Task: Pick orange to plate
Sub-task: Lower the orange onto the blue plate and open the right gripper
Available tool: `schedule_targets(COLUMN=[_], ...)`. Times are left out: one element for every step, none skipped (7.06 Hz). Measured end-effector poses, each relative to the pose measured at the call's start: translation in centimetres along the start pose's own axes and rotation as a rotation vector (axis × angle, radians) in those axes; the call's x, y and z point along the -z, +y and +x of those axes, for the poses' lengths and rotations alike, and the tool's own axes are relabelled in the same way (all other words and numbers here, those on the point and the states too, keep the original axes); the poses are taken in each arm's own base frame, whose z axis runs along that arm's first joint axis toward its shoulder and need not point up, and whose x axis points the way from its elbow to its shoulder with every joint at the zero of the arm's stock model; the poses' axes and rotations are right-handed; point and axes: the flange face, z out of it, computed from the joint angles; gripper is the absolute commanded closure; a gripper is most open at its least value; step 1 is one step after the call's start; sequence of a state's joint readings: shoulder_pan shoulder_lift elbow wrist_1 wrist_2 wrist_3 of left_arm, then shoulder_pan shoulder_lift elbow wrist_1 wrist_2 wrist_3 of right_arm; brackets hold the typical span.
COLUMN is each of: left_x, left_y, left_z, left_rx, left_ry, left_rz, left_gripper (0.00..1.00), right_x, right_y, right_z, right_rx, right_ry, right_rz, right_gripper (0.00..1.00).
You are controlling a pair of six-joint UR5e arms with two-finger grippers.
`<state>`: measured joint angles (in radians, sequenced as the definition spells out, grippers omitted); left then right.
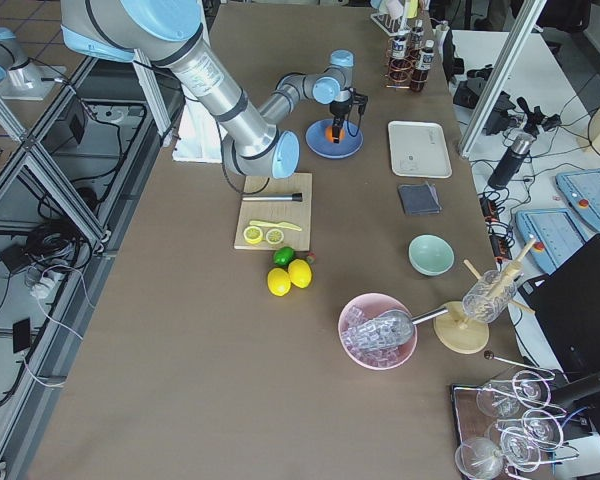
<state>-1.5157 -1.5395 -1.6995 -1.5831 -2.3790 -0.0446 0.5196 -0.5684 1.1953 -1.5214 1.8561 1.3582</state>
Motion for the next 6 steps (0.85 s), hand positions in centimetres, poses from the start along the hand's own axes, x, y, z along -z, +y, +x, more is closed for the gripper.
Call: schedule_targets(left_x=[0.0, -0.1, -0.3, -0.5, -0.6, -0.7], left_y=[0.2, 0.4, 0.6, 1.0, 1.6, 2.0], left_z=[-0.2, -0.4, -0.7, -1.6, -3.3, -4.7], left_rx=[0.005, 0.008, 0.014, 0.028, 0.030, 0.017], left_ry=[0.000, -0.001, -0.002, -0.004, -0.005, -0.004], left_rz=[-0.001, -0.003, -0.007, -0.012, -0.019, -0.035], left_gripper=[0.02, 0.02, 0.02, 0.02, 0.02, 0.02], right_x=[0.3, 1.0, 2.4, 4.4, 6.3, 7.8], right_y=[0.0, -0.1, -0.8, -2.4, -5.2, -8.4], right_z=[-0.1, -0.2, -0.1, 0.7, 2.6, 6.2], right_rx=[0.006, 0.010, 0.009, 0.003, 0.007, 0.028], right_ry=[-0.006, -0.019, -0.039, -0.063, -0.076, -0.078], right_rz=[0.002, 0.004, 0.004, -0.003, -0.014, -0.019], right_gripper=[0.00, 0.00, 0.00, 0.00, 0.00, 0.00])
